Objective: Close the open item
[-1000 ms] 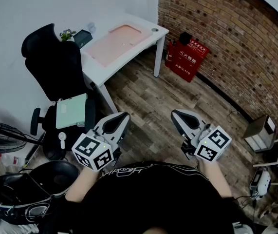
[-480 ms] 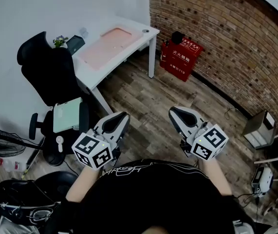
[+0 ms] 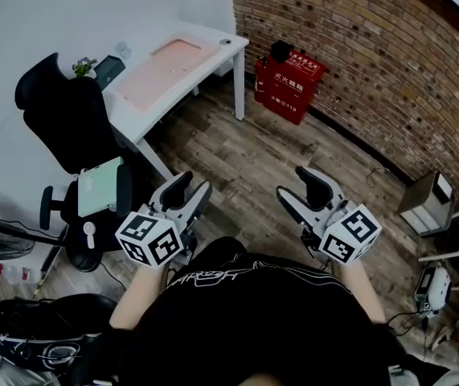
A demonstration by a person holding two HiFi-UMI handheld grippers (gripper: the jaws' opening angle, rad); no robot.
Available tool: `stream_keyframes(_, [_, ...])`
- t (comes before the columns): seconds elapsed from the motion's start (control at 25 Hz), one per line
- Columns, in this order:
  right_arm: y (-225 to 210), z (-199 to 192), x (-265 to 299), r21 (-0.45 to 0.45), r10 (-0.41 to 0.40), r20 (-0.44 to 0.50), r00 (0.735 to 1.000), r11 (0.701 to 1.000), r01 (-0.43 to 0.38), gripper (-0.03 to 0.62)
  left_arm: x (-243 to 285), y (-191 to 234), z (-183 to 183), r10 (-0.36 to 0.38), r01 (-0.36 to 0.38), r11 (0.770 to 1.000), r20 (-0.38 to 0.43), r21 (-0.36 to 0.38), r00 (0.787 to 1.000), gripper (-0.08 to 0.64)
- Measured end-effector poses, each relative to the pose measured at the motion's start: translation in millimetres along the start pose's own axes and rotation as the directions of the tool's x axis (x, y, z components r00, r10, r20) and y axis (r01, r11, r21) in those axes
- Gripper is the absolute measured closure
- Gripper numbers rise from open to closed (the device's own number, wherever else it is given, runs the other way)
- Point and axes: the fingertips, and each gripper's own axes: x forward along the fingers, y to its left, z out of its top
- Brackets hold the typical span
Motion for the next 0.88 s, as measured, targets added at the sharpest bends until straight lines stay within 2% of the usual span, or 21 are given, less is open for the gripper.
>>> stream_keyframes(0.2, [-27.0, -4.0, 3.8, 0.02, -0.023, -0.013, 1.0, 1.0, 0.023, 0.331, 21.9, 13.1, 2.6, 0.015, -0.015, 1.0, -0.019, 0.012, 1.0, 0.322])
stream_keyframes(0.36, [-55.6, -3.8, 30.7, 0.03, -0.021, -0.033, 0.999, 0.999, 0.022, 0.328, 45.6, 43.2, 8.3, 0.041, -0.042, 0.999, -0.024, -0.003, 0.999, 0.322])
stream_keyframes(0.64, [-135.5, -18.1, 111.1, 0.072, -0.022, -0.106, 0.994, 0.997, 0.029, 0.321, 126.8, 133.2, 3.4, 0.067, -0.075, 0.995, -0.121, -0.067, 0.99, 0.322])
stream_keyframes(0.88, [-218.2, -14.2, 211.7, 0.103, -0.006, -0.171, 0.985, 0.994, 0.024, 0.318, 213.9, 222.9, 39.8, 0.094, -0.107, 0.99, -0.135, -0.093, 0.986, 0.322])
